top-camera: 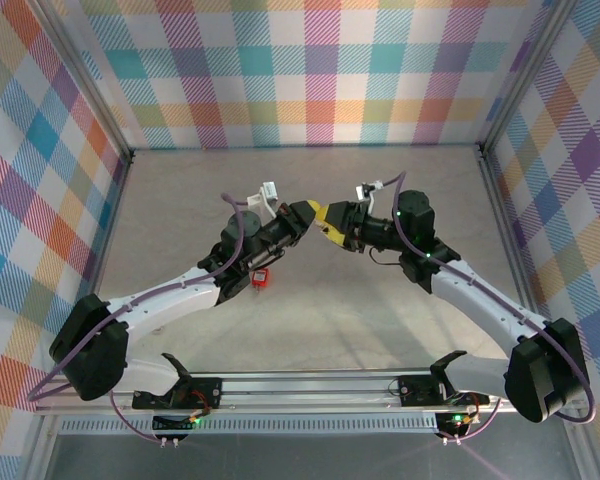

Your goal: Unlock with the key

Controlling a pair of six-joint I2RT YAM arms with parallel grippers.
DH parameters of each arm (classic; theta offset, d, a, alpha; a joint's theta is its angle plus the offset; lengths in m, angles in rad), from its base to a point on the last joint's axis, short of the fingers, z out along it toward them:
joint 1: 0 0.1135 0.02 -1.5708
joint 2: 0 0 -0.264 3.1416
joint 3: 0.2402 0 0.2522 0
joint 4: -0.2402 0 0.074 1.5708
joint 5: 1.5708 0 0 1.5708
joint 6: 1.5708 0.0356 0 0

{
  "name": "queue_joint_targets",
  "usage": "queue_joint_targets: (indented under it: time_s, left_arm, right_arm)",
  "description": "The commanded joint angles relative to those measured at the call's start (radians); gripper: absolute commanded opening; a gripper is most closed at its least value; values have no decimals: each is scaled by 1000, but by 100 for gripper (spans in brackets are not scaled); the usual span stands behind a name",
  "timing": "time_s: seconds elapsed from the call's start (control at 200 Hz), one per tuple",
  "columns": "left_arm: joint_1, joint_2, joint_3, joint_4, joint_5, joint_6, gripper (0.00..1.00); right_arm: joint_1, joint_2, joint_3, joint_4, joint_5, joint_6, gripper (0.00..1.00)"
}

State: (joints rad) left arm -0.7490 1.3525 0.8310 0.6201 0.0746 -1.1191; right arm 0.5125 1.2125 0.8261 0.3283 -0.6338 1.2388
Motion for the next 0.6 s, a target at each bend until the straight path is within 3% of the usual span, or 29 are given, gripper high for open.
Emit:
queue_joint_targets:
  time_s: [0.0, 0.6]
  left_arm:
    - [2, -21, -22, 62, -23, 22, 0]
    - [-16, -5, -38, 114, -24, 1, 0]
  right_arm:
    - [15, -2, -17, 87, -8, 16, 50]
    - [21, 21, -33, 144, 0, 48, 20]
